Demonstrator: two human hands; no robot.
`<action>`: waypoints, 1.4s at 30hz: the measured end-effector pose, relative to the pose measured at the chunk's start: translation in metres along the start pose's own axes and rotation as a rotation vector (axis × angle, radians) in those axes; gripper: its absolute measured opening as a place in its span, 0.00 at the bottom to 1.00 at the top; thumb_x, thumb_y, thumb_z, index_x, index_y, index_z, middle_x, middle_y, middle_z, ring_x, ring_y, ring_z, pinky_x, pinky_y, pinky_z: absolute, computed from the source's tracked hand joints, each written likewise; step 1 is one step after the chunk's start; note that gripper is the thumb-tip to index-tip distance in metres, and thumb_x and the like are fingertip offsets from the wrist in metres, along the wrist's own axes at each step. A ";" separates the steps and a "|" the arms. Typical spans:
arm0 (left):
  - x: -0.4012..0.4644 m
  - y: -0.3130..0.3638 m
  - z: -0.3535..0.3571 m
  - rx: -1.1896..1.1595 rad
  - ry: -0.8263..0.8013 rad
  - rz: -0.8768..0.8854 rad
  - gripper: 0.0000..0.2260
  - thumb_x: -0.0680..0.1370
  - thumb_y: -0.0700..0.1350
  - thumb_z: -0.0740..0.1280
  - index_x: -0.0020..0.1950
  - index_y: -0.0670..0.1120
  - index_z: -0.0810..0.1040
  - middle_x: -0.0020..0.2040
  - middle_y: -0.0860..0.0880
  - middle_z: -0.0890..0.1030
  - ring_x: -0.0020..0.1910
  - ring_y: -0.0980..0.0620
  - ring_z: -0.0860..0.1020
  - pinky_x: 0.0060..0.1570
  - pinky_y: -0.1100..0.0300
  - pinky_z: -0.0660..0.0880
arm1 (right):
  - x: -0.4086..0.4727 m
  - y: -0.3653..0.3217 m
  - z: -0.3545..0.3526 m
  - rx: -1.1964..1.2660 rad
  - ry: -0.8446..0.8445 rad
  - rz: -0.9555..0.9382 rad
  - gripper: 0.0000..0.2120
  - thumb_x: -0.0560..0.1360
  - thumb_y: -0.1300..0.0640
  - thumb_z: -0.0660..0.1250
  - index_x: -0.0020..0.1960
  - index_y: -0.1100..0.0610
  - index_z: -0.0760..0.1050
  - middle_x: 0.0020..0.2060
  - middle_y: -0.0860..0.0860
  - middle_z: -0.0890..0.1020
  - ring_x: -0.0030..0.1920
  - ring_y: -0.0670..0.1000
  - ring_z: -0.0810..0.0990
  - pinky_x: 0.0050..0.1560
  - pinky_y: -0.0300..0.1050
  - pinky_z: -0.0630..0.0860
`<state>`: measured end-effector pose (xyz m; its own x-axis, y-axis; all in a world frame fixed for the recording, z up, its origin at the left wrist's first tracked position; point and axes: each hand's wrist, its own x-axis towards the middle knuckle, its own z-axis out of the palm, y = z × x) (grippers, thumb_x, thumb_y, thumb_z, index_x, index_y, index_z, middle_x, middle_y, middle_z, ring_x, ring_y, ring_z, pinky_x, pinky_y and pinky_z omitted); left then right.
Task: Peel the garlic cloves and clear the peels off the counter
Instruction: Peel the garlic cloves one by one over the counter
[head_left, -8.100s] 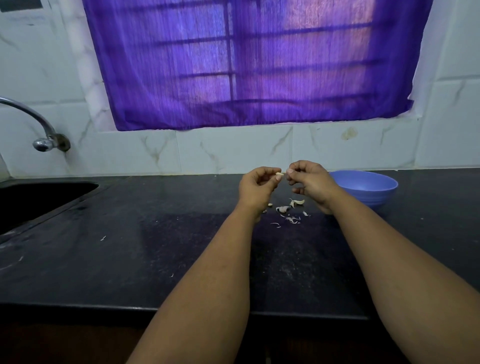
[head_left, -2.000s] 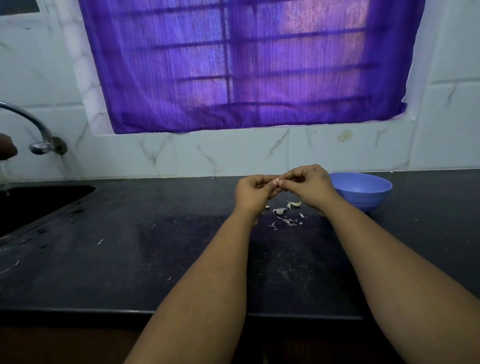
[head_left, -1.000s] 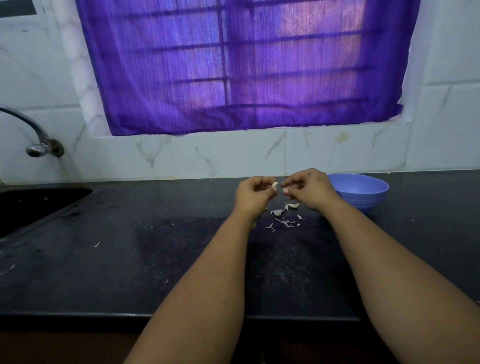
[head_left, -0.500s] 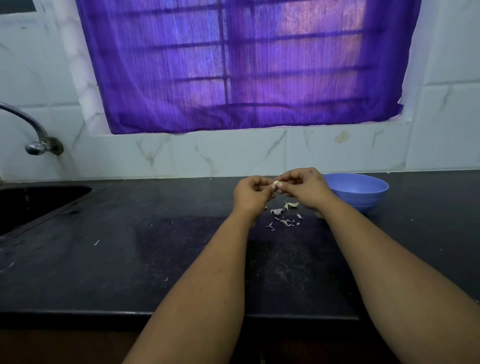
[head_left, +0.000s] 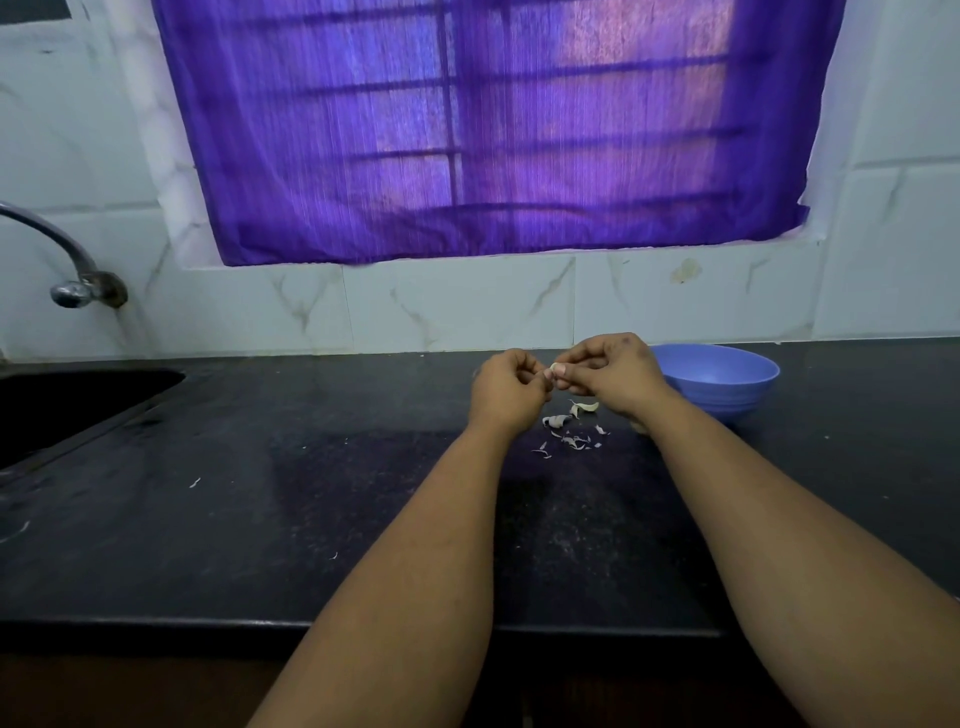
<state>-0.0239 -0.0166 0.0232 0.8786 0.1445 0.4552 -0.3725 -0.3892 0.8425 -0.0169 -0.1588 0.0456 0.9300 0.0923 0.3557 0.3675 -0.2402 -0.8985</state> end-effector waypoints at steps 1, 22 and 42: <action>0.000 0.000 0.000 0.018 -0.007 0.003 0.09 0.76 0.40 0.68 0.37 0.48 0.74 0.38 0.44 0.83 0.40 0.46 0.83 0.47 0.48 0.81 | 0.000 0.000 0.000 0.007 -0.001 0.000 0.02 0.72 0.64 0.73 0.44 0.61 0.81 0.37 0.58 0.85 0.38 0.49 0.84 0.42 0.36 0.81; 0.001 0.004 0.004 -0.090 -0.093 -0.116 0.14 0.76 0.48 0.54 0.31 0.46 0.68 0.31 0.47 0.74 0.33 0.47 0.73 0.41 0.53 0.70 | 0.002 -0.001 0.004 0.200 0.071 0.093 0.06 0.74 0.62 0.72 0.47 0.64 0.78 0.37 0.57 0.83 0.38 0.49 0.83 0.37 0.35 0.80; 0.005 -0.005 0.001 0.094 -0.009 -0.025 0.06 0.73 0.49 0.73 0.39 0.50 0.79 0.37 0.51 0.83 0.39 0.51 0.82 0.42 0.52 0.80 | 0.000 0.000 0.001 0.050 0.018 0.048 0.02 0.74 0.64 0.71 0.44 0.59 0.80 0.38 0.56 0.85 0.39 0.47 0.83 0.41 0.35 0.78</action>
<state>-0.0177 -0.0147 0.0208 0.8899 0.1470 0.4317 -0.3215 -0.4693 0.8224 -0.0166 -0.1575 0.0454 0.9466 0.0642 0.3158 0.3223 -0.1956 -0.9262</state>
